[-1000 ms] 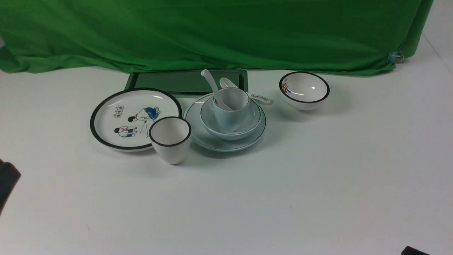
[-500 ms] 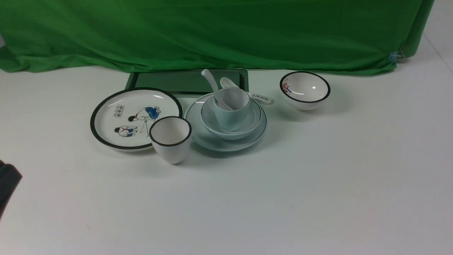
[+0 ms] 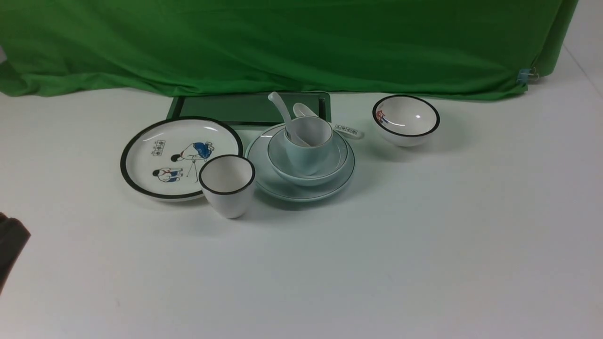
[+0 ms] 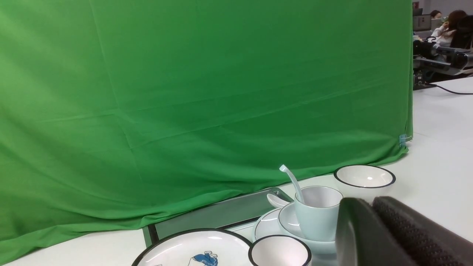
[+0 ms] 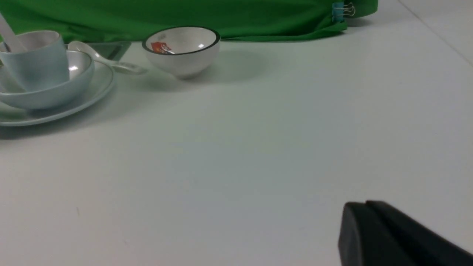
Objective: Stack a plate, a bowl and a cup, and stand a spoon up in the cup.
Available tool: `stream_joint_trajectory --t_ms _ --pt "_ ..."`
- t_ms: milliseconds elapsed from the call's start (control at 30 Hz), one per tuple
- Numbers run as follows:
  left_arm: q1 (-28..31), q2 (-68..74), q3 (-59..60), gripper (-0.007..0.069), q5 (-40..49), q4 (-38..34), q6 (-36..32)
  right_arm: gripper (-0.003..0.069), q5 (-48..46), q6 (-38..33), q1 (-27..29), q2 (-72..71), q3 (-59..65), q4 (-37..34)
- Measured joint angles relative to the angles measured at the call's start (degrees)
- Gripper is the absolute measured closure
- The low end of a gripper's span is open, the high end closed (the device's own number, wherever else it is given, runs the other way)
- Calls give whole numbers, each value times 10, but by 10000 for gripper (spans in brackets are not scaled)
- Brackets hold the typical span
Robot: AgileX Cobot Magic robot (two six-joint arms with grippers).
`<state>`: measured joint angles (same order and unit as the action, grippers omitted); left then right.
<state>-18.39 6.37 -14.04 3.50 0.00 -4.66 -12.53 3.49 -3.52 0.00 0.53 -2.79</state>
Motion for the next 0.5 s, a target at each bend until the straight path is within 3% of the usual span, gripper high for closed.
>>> stream_joint_trajectory --t_ms 300,500 --pt "3 -10 20 633 -13 0 0 601 0 1 0 0 0 0" --pt "68 -54 90 633 -21 4 3 589 -1 1 0 0 0 0"
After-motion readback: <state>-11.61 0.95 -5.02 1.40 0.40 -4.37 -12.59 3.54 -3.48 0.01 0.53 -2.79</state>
